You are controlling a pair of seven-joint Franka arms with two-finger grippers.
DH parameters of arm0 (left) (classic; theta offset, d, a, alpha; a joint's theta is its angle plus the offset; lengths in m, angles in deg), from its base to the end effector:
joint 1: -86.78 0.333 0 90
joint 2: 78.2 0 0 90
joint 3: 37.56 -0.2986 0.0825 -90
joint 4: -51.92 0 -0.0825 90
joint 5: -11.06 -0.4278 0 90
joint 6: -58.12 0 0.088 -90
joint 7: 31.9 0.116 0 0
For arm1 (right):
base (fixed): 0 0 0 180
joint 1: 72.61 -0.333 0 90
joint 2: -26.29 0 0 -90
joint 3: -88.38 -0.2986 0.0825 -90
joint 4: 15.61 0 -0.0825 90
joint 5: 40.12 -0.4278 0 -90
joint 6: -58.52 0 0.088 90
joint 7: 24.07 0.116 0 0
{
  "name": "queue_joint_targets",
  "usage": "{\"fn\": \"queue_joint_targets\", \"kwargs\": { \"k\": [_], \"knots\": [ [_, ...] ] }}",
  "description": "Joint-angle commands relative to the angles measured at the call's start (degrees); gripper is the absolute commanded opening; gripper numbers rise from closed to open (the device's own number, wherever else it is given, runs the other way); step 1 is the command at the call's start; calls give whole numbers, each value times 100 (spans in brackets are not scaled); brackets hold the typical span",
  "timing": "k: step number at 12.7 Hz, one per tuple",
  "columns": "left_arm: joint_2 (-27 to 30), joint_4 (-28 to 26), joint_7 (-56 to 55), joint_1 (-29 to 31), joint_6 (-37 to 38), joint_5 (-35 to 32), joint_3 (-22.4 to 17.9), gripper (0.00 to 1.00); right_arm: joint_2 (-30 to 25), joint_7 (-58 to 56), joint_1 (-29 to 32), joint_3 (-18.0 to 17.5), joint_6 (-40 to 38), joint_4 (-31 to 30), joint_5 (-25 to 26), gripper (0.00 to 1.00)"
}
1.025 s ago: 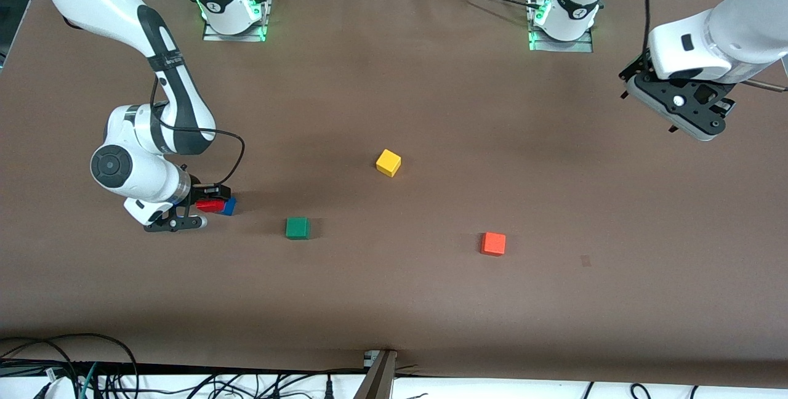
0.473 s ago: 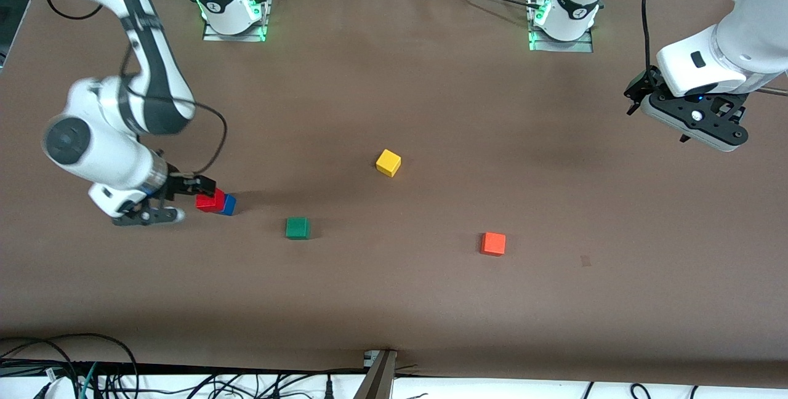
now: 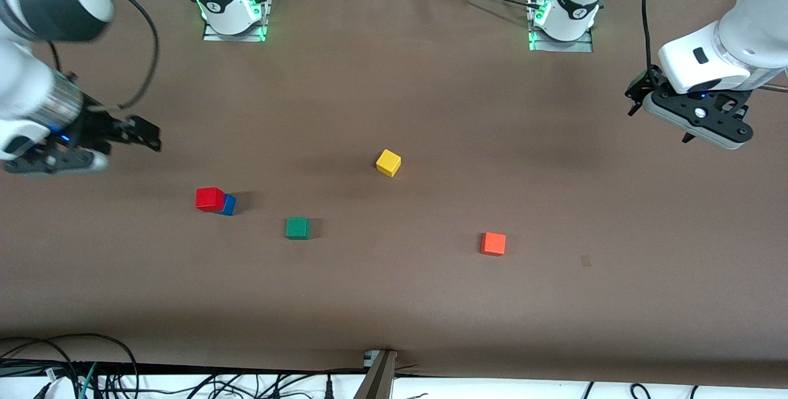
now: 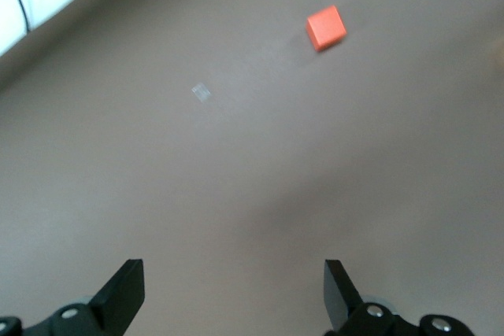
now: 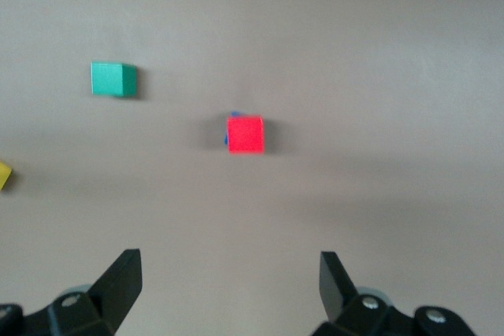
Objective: Pass red block to right arm, stack on blue
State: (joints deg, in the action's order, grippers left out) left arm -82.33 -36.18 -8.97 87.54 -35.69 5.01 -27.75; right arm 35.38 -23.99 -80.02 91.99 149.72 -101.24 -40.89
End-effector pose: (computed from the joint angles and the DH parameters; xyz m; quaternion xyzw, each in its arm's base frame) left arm 0.6200 -0.0837 0.5783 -0.9595 0.2775 -0.0086 0.0480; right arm 0.6407 0.0467 0.5408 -0.9990 -0.0323 0.0306 0.0007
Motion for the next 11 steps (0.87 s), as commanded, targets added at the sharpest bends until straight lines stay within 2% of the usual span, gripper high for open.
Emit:
{"fn": "queue_joint_targets", "kwargs": {
  "k": [1, 2, 3, 4, 6, 7, 11],
  "knots": [
    [219, -313, -60, -347, -671, -108, -591, 100, -168, 26, 448, -35, -385, 372, 60, 100],
    [245, -383, -60, -540, -813, -46, -908, 100, -249, 0, 755, -201, -558, 232, 7, 100],
    [271, -436, -51, -664, -805, -46, -1093, 100, -450, 104, 1072, -551, -708, -82, 7, 100],
    [367, -619, -60, -674, -796, -46, -1139, 100, -713, 114, 1214, -702, -640, -425, 7, 100],
    [710, -1050, -295, -743, -796, -37, -1139, 100, -926, 62, 1215, -712, -342, -787, 7, 100],
    [807, -1156, -819, -788, -805, -46, -1139, 100, -953, 9, 1215, -712, -166, -876, -2, 100],
    [984, -1491, -2264, -955, -805, -37, -1139, 100, -909, 0, 1189, -730, 12, -850, 42, 100]
  ]
}}
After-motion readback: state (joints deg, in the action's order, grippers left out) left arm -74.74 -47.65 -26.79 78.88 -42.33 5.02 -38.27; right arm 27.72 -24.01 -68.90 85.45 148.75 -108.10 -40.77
